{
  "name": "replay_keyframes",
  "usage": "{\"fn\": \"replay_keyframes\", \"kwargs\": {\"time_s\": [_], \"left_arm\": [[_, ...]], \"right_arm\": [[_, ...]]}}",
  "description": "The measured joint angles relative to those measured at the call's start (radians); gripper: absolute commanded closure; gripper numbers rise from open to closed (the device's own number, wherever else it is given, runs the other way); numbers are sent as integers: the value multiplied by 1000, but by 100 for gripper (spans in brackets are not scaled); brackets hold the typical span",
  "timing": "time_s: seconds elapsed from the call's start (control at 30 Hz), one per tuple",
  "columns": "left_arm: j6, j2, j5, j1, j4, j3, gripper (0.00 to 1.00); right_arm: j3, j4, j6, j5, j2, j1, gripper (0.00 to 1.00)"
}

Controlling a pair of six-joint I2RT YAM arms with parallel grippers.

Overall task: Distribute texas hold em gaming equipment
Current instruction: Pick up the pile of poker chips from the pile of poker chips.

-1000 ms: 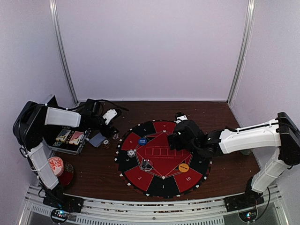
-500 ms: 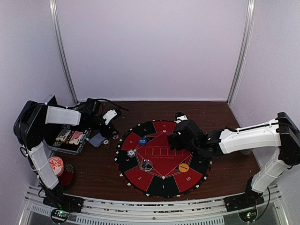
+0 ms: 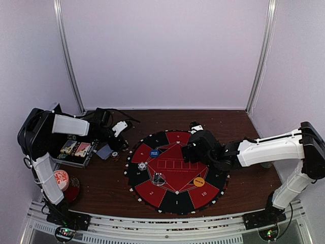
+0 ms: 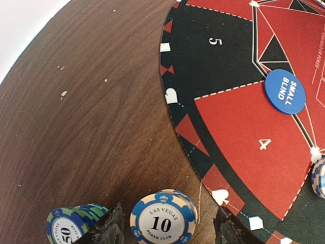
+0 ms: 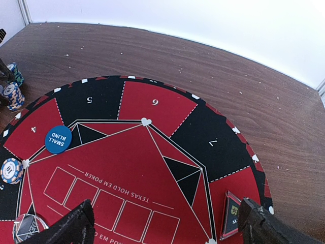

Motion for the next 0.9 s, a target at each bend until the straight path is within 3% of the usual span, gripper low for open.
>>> {"fn": "replay_keyframes", "kwargs": {"time_s": [0.9], "left_arm": [[0, 30, -18, 0, -14, 16, 41]], "right_arm": [[0, 0, 0, 0, 0, 0, 1]]}}
